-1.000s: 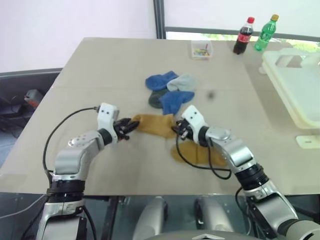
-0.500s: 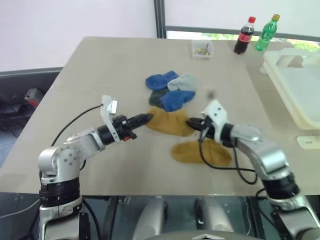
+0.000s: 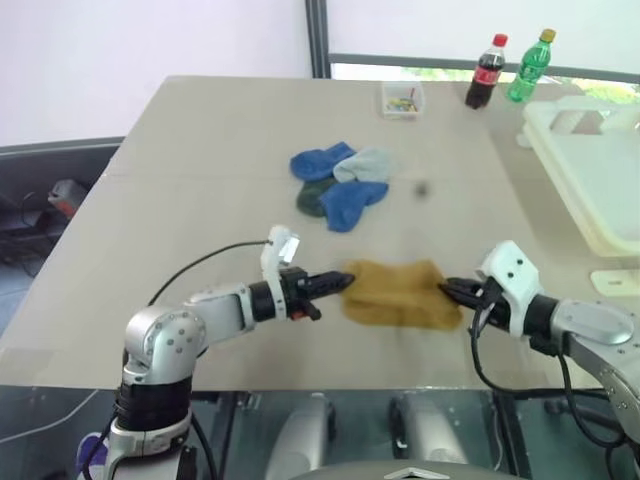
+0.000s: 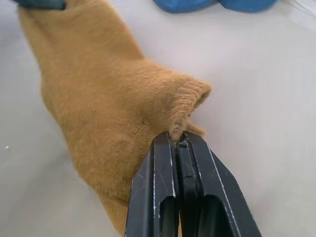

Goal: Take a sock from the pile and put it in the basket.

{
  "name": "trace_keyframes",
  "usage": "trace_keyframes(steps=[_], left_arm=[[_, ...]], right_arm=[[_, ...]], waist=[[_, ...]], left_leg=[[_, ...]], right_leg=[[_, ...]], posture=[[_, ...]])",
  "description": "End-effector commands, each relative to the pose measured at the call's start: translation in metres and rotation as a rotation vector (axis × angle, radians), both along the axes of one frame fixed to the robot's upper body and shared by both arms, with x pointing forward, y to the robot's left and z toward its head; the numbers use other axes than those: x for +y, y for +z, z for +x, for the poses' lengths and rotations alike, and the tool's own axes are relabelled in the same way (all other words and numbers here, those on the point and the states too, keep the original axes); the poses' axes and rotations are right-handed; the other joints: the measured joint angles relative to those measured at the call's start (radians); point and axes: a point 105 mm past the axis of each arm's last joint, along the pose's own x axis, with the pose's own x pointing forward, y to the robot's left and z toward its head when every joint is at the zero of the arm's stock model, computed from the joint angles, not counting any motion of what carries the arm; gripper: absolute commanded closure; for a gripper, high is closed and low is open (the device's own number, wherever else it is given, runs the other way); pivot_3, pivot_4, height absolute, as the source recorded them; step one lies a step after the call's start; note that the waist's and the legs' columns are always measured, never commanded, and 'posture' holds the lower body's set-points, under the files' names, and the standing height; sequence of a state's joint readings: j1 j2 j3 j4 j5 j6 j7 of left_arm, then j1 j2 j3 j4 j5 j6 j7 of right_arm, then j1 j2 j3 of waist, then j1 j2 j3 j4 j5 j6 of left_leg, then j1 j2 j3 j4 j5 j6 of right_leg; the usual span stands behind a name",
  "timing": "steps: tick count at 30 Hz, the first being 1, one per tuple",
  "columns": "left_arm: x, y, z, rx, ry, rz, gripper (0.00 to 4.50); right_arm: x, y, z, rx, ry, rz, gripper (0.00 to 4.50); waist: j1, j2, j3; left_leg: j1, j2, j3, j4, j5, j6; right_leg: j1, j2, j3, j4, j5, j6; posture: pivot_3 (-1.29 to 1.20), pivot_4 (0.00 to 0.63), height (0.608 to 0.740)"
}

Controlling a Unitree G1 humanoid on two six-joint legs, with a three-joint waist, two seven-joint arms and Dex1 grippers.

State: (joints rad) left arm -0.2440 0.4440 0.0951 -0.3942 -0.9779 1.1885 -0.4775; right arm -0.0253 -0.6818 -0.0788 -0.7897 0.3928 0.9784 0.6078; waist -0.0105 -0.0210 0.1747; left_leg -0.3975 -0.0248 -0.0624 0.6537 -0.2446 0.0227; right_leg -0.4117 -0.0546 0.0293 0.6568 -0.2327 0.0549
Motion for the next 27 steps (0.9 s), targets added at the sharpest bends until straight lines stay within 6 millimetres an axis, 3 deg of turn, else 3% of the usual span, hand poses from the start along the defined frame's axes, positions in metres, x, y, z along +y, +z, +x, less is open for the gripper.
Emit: trace_keyframes(steps=[1, 11, 18, 27], left_arm=[[-0.004, 0.003, -0.006, -0.055, -0.02, 0.042, 4.46], [-0.011, -0.007, -0.01, -0.081, -0.027, 0.084, 4.46], [-0.01, -0.026, -0.006, -0.059, 0.004, 0.117, 4.46], [-0.012, -0.024, -0.004, -0.075, 0.02, 0.079, 4.46]], right_arm=[[-0.003, 0.01, -0.003, -0.053, -0.019, -0.022, 4.5], [-0.007, -0.002, -0.007, -0.043, -0.032, -0.053, 4.5], [-0.009, -0.015, 0.001, -0.038, -0.069, -0.058, 4.5], [-0.008, -0.021, 0.004, -0.049, -0.064, -0.066, 4.5]], waist=[[0.001, 0.0, 0.0], [0.002, 0.0, 0.0], [0.002, 0.0, 0.0], [0.002, 0.0, 0.0]], left_leg=[[0.0, 0.0, 0.0, 0.0, 0.0, 0.0], [0.0, 0.0, 0.0, 0.0, 0.0, 0.0], [0.0, 0.0, 0.0, 0.0, 0.0, 0.0], [0.0, 0.0, 0.0, 0.0, 0.0, 0.0]], right_leg=[[0.0, 0.0, 0.0, 0.0, 0.0, 0.0], [0.0, 0.0, -0.001, -0.001, 0.0, 0.0], [0.0, 0.0, -0.001, -0.001, 0.0, 0.0], [0.0, 0.0, 0.0, -0.001, 0.0, 0.0]], posture=[[0.0, 0.15, 0.74], [0.0, 0.15, 0.74], [0.0, 0.15, 0.74], [0.0, 0.15, 0.74]])
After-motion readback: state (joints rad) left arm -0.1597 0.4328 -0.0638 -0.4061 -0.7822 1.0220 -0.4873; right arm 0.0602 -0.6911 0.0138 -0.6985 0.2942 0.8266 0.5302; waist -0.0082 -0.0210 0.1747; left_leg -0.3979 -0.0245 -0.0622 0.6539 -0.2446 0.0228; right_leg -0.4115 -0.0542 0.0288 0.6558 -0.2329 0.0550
